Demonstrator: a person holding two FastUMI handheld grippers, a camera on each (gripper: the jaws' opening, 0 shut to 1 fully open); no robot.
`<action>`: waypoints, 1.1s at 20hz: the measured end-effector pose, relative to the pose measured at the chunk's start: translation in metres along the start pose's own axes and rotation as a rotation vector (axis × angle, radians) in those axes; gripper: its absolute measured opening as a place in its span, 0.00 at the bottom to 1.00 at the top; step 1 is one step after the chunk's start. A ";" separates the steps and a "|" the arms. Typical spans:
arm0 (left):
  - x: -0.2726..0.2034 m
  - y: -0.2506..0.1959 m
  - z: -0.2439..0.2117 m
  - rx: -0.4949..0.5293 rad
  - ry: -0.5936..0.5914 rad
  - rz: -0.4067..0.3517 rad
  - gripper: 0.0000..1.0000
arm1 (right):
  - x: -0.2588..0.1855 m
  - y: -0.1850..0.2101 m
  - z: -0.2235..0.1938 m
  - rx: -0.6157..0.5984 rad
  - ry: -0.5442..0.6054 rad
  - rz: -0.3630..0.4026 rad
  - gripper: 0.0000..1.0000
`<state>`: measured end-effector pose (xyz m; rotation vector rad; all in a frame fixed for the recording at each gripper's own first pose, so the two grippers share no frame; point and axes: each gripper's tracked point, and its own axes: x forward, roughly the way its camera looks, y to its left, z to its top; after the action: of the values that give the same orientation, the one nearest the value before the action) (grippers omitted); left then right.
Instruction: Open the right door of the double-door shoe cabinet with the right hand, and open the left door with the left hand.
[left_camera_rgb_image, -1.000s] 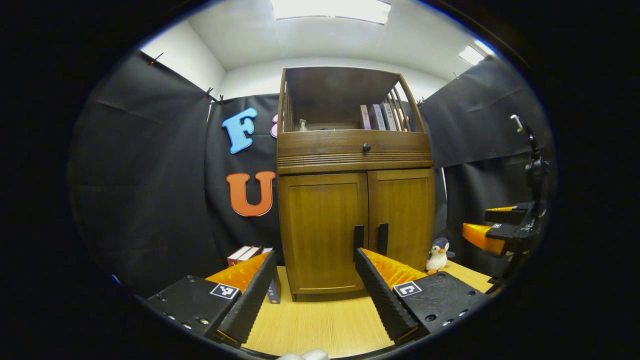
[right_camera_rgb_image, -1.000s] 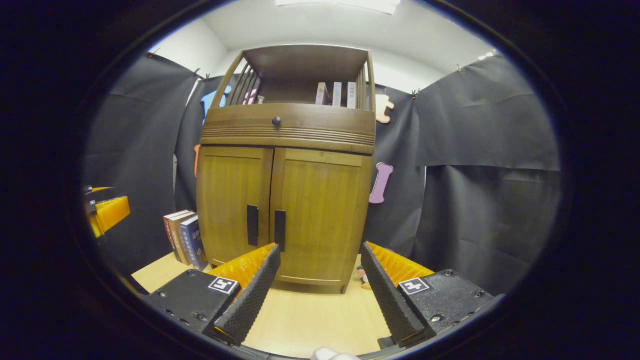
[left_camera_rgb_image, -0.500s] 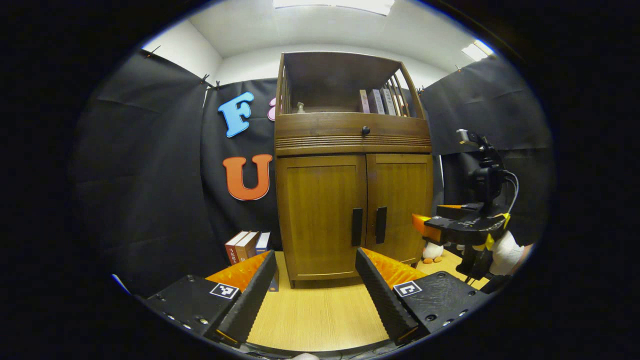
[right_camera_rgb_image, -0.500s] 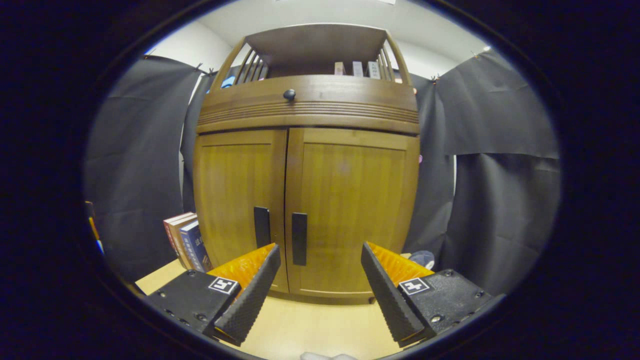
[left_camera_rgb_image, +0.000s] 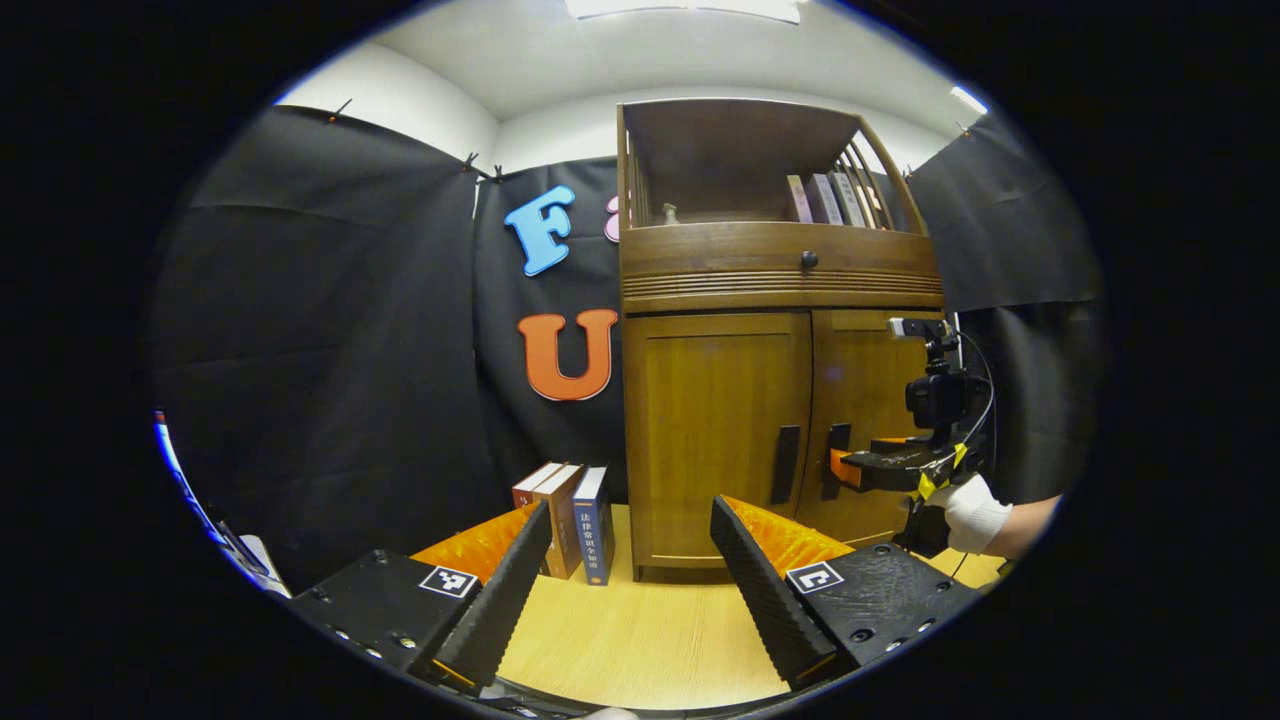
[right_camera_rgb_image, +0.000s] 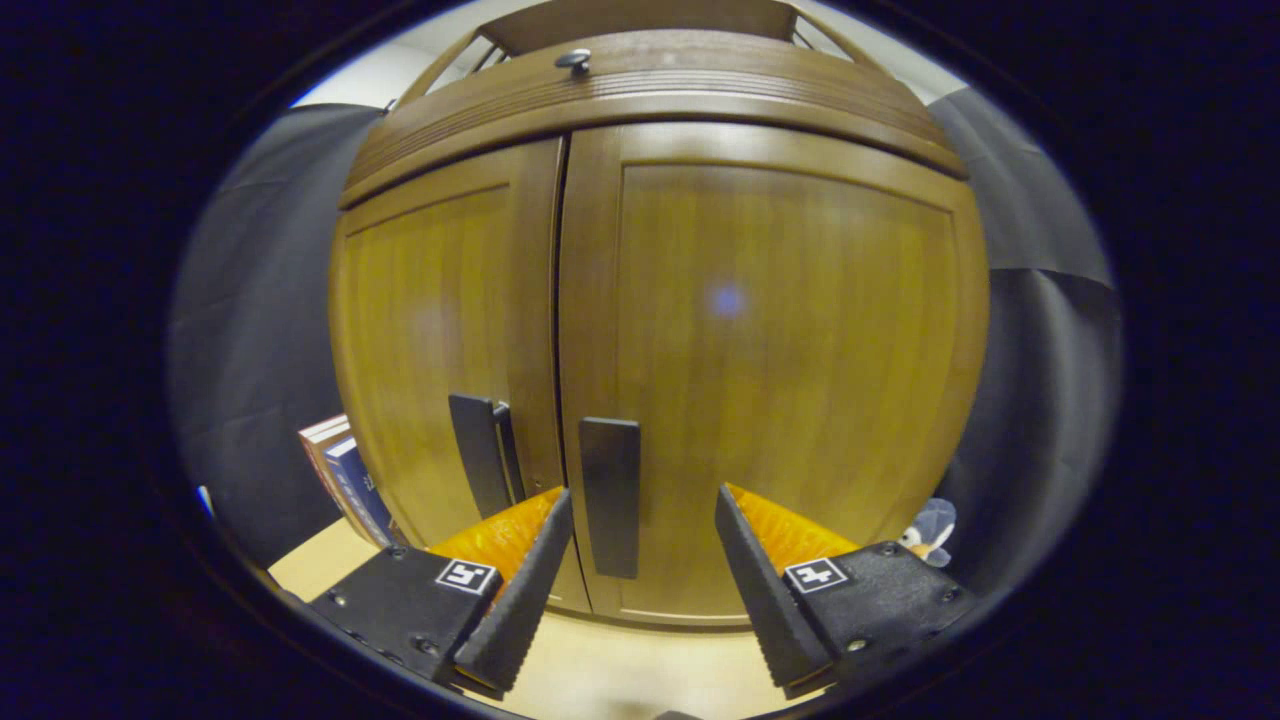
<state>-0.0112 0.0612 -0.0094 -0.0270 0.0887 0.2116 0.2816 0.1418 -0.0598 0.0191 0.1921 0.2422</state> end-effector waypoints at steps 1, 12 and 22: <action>0.003 0.001 0.001 -0.001 0.001 0.013 1.00 | 0.007 0.003 -0.002 0.000 0.007 0.017 0.88; 0.000 -0.001 0.012 0.028 -0.003 0.061 0.96 | 0.031 0.012 -0.010 0.036 0.025 0.046 0.35; -0.020 -0.002 -0.001 0.027 0.002 -0.036 0.96 | -0.034 0.007 -0.029 -0.006 0.051 0.056 0.30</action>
<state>-0.0303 0.0548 -0.0089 -0.0017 0.0932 0.1746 0.2419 0.1407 -0.0817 0.0127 0.2413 0.2993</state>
